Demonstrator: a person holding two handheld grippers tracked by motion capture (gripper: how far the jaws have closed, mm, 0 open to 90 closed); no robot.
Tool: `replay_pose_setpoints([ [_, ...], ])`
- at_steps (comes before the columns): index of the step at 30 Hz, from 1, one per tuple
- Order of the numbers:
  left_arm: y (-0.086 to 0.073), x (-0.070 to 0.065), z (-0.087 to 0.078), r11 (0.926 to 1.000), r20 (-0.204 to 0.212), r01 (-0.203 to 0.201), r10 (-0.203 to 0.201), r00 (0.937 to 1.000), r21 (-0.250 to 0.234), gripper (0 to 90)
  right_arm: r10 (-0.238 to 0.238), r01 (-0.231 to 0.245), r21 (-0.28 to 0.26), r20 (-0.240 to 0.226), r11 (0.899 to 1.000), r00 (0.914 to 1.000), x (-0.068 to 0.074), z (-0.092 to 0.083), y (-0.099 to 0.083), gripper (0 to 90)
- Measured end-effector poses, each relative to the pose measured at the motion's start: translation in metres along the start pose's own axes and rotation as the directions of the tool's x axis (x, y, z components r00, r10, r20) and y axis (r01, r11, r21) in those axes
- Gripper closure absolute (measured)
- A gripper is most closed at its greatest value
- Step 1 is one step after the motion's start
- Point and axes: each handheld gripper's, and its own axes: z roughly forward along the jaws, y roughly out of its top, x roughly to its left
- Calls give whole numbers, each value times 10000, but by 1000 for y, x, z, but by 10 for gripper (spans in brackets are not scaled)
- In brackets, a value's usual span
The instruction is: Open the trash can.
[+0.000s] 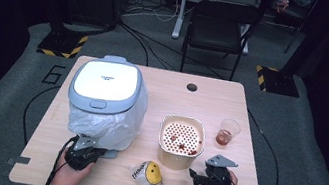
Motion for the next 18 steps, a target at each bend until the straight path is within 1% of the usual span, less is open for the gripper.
replay_pose_setpoints([
  [1,0,0,1,9999,34,-112,112,9999,-16,898,-14,14,12,-43,10000,10000,0,0,0,290],
  [2,-1,0,1,9999,46,-114,114,9999,-12,898,-35,35,6,-49,10000,10000,1,-1,1,289],
  [3,-1,-1,3,9999,-90,-94,95,9999,96,898,3,-3,-19,-91,10000,10000,2,-1,1,289],
  [4,-1,-1,3,9998,-51,-123,124,9999,148,899,-30,31,12,-134,10000,9999,4,-1,2,289],
  [5,-1,0,5,9998,-35,-172,172,9998,42,899,-78,78,43,-111,10000,9999,4,-1,3,289],
  [6,-2,0,5,9996,-31,-152,153,9999,255,899,-78,78,43,-111,10000,9999,4,-1,3,289],
  [9,-3,1,7,9997,32,4,-5,10000,253,900,-10,11,49,-341,10000,9994,9,-3,2,289],
  [10,-3,1,7,9997,32,4,-5,10000,253,900,-10,11,49,-341,10000,9994,9,-3,2,289],
  [12,-3,3,7,9996,134,146,-149,9998,242,900,-97,98,26,-376,9999,9992,12,-4,1,288],
  [13,-3,3,8,9996,100,154,-156,9998,237,900,-34,32,-48,-464,10000,9989,15,-5,1,288],
  [15,-4,3,8,9997,126,147,-149,9998,215,900,-14,13,-26,-553,10000,9985,16,-6,2,288],
  [17,-3,3,7,9995,143,146,-150,9998,270,900,-255,248,-108,-775,9996,9967,20,-7,2,289],
  [18,-3,4,7,9994,160,186,-191,9997,293,900,-255,248,-108,-775,9996,9967,20,-7,2,289],
])
